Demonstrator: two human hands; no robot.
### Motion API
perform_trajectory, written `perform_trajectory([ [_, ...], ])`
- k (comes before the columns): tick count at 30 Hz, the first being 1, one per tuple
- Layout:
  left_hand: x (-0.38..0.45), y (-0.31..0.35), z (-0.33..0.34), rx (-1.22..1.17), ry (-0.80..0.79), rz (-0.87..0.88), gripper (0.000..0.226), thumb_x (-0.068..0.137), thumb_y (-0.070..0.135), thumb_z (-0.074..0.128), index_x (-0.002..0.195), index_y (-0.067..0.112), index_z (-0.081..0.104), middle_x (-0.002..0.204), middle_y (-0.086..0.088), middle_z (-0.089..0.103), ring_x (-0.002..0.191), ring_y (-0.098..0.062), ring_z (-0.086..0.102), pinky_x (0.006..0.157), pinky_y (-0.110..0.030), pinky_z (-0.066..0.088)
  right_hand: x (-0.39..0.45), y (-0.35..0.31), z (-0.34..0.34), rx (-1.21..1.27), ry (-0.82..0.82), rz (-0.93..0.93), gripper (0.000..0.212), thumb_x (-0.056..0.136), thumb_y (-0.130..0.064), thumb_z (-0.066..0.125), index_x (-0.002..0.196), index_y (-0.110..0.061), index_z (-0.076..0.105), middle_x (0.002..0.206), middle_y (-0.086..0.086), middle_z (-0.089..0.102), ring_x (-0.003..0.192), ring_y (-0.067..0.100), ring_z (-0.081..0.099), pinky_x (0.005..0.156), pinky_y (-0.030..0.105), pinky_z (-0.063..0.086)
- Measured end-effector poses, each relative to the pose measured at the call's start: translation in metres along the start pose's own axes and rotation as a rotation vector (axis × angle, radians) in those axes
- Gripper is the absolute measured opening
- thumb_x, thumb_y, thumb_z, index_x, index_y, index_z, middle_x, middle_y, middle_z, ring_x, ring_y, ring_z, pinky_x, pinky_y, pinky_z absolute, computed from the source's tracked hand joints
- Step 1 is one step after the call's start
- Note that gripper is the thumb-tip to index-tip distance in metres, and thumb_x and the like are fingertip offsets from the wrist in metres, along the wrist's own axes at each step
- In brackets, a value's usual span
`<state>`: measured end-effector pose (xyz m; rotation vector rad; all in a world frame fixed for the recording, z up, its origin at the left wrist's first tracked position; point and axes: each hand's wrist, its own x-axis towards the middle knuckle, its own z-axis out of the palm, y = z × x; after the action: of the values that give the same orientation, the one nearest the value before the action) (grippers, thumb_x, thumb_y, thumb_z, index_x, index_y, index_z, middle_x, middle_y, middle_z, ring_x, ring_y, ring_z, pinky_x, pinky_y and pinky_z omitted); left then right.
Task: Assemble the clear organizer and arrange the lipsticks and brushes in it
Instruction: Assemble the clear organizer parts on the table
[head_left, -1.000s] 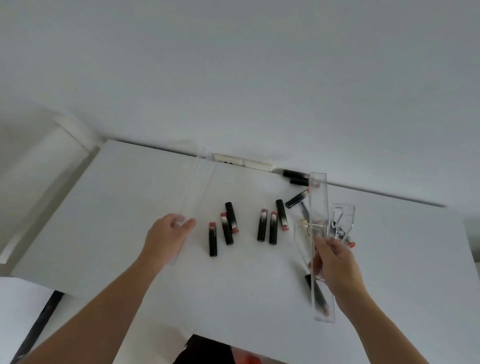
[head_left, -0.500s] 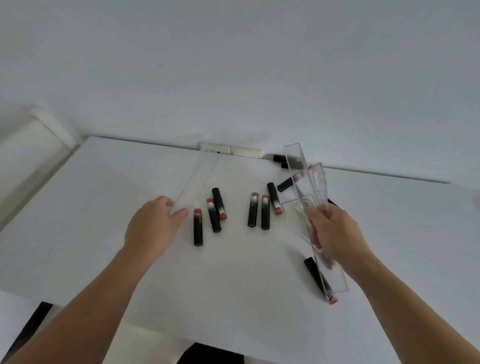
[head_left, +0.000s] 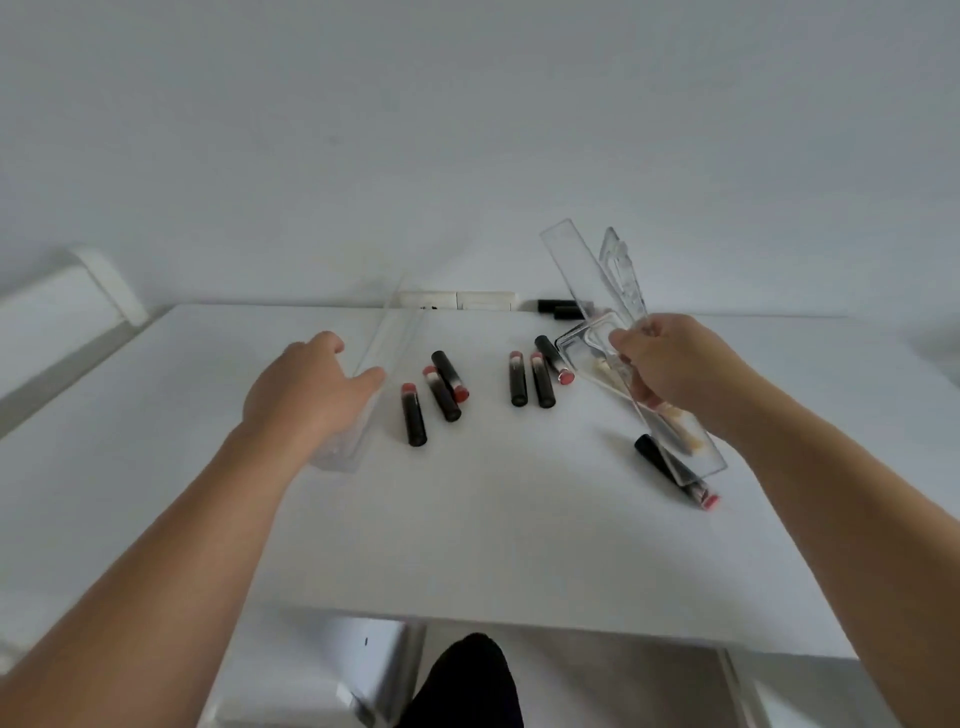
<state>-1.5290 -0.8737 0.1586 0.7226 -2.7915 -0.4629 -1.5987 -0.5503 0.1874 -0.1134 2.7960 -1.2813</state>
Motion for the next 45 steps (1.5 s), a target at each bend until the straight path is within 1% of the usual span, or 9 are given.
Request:
perform_trajectory([
  [5,-0.038,0.025,-0.012,-0.404,0.142,0.294,0.039,0.09,0.054,0.058,0.12,0.03,0.063,0.11,0.008,0.064,0.098,-0.016,0.064,0.082,-0.037,0.052,-0.036,-0.024,0.016,0.247,-0.049,0.074,0.031,0.101,-0.035,0.056,0.081,-0.012,0.059,0.047,0.0,0.059,0.037,0.012,0.048,0.045,0.026,0.039],
  [8,-0.057,0.059,-0.013,-0.714,-0.197,0.284,0.041,0.079,0.07,0.053,0.096,0.036,0.067,0.083,0.013,0.071,0.07,-0.001,0.068,0.064,-0.028,0.051,-0.053,-0.042,0.027,0.321,-0.049,0.083,0.034,0.101,-0.036,0.054,0.073,-0.016,0.054,0.046,0.0,0.057,0.034,0.013,0.046,0.041,0.021,0.029],
  [11,-0.067,0.083,-0.004,-0.955,-0.559,0.184,0.055,0.073,0.078,0.052,0.093,0.031,0.071,0.083,0.004,0.077,0.071,-0.012,0.074,0.062,-0.031,0.057,-0.066,-0.052,0.039,0.418,-0.061,0.102,0.03,0.1,-0.036,0.052,0.076,-0.017,0.057,0.058,0.005,0.061,0.043,0.016,0.05,0.052,0.026,0.033],
  [18,-0.057,0.118,0.023,-1.235,-0.638,0.169,0.049,0.076,0.064,0.064,0.092,0.019,0.074,0.076,-0.008,0.076,0.067,-0.021,0.073,0.067,-0.032,0.059,-0.058,-0.043,0.048,0.402,-0.02,0.063,0.041,0.104,-0.039,0.047,0.078,-0.013,0.063,0.061,0.006,0.066,0.047,0.018,0.055,0.04,0.025,0.038],
  [24,-0.044,0.139,0.051,-1.335,-0.634,0.025,0.059,0.074,0.053,0.075,0.104,0.002,0.066,0.082,-0.021,0.068,0.066,-0.033,0.064,0.072,-0.046,0.053,-0.026,-0.021,0.047,0.252,-0.067,-0.012,0.047,0.105,-0.043,0.04,0.083,-0.012,0.067,0.063,0.015,0.071,0.043,0.014,0.06,0.035,0.016,0.037],
  [29,-0.034,0.134,0.061,-1.406,-0.589,0.089,0.059,0.077,0.045,0.076,0.098,-0.009,0.064,0.083,-0.028,0.064,0.072,-0.034,0.064,0.073,-0.04,0.052,-0.007,-0.003,0.039,0.1,-0.153,-0.135,0.053,0.101,-0.056,0.037,0.079,-0.016,0.064,0.061,0.007,0.072,0.048,0.019,0.066,0.059,0.031,0.053],
  [33,-0.032,0.132,0.068,-1.378,-0.569,0.166,0.039,0.08,0.039,0.075,0.09,0.002,0.071,0.085,-0.016,0.071,0.082,-0.023,0.074,0.073,-0.027,0.057,0.001,0.004,0.031,0.137,-0.175,-0.18,0.049,0.102,-0.051,0.038,0.086,-0.015,0.067,0.066,0.007,0.073,0.052,0.026,0.066,0.058,0.034,0.055],
  [39,-0.033,0.132,0.068,-1.36,-0.571,0.116,0.025,0.089,0.041,0.075,0.086,0.016,0.077,0.099,-0.015,0.077,0.09,-0.031,0.076,0.073,-0.036,0.062,-0.002,0.019,0.034,0.105,-0.109,-0.149,0.043,0.102,-0.048,0.039,0.077,-0.02,0.06,0.053,0.002,0.066,0.039,0.007,0.053,0.052,0.024,0.044],
  [45,-0.038,0.129,0.065,-1.29,-0.468,0.219,0.041,0.089,0.044,0.071,0.124,0.032,0.053,0.097,-0.001,0.078,0.086,-0.025,0.077,0.07,-0.042,0.064,-0.002,0.026,0.027,0.195,-0.069,-0.107,0.04,0.1,-0.043,0.041,0.08,-0.014,0.058,0.055,0.009,0.066,0.038,0.009,0.049,0.044,0.019,0.042],
])
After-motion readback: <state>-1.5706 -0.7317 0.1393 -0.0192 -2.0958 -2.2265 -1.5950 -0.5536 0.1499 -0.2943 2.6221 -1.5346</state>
